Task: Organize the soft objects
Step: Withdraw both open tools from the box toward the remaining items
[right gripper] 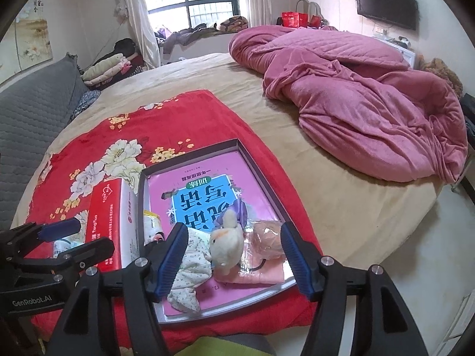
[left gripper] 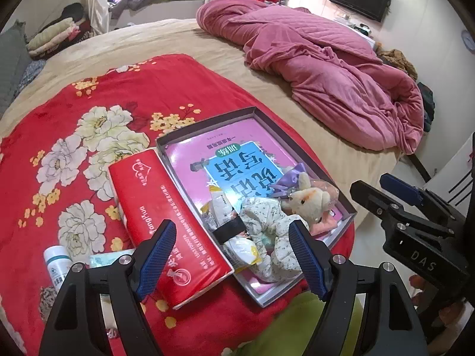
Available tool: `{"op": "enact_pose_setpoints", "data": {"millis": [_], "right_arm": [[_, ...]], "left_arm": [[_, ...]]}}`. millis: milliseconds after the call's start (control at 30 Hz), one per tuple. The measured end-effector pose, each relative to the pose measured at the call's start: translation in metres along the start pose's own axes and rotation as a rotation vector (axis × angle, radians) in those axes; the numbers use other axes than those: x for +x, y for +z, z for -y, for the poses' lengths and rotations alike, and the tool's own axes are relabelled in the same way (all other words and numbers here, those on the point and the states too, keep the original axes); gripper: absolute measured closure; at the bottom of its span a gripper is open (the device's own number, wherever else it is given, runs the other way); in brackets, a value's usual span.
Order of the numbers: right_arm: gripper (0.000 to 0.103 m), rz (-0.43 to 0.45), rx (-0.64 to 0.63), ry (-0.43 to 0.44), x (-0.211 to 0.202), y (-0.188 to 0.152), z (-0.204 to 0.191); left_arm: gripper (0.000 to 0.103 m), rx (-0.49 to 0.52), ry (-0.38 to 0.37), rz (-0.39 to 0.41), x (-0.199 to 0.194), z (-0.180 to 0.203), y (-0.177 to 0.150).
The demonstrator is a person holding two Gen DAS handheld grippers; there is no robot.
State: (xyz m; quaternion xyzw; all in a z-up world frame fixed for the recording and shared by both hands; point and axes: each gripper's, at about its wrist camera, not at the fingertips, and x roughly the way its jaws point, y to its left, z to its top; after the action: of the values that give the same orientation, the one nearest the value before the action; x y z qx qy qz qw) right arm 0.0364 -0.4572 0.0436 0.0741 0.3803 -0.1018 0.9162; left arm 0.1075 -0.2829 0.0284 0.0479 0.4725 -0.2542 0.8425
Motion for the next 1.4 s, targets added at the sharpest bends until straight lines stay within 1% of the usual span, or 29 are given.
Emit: {"op": "enact_pose_setpoints", "data": {"millis": [400, 533, 867, 1167, 1400], "right_arm": [[0.038, 0.043, -0.038, -0.020, -0.028, 0.002, -0.017], [0.034, 0.049, -0.048, -0.020, -0.035, 0.003, -0.024], [0.032, 0.076, -0.099, -0.010, -0.055, 0.001, -0.050], [0.032, 0.065, -0.145, 0.040, -0.062, -0.008, -0.084], [0.031, 0.059, -0.197, 0.087, -0.064, -0.013, -0.117]], "left_arm": [[0.024, 0.005, 0.009, 0.035, -0.029, -0.006, -0.006], [0.024, 0.007, 0.008, 0.045, -0.038, -0.011, -0.010], [0.024, -0.025, 0.008, 0.068, -0.061, -0.027, -0.020], [0.024, -0.062, 0.021, 0.087, -0.084, -0.055, -0.037], [0.024, -0.112, 0.069, 0.085, -0.105, -0.092, -0.052]]}}
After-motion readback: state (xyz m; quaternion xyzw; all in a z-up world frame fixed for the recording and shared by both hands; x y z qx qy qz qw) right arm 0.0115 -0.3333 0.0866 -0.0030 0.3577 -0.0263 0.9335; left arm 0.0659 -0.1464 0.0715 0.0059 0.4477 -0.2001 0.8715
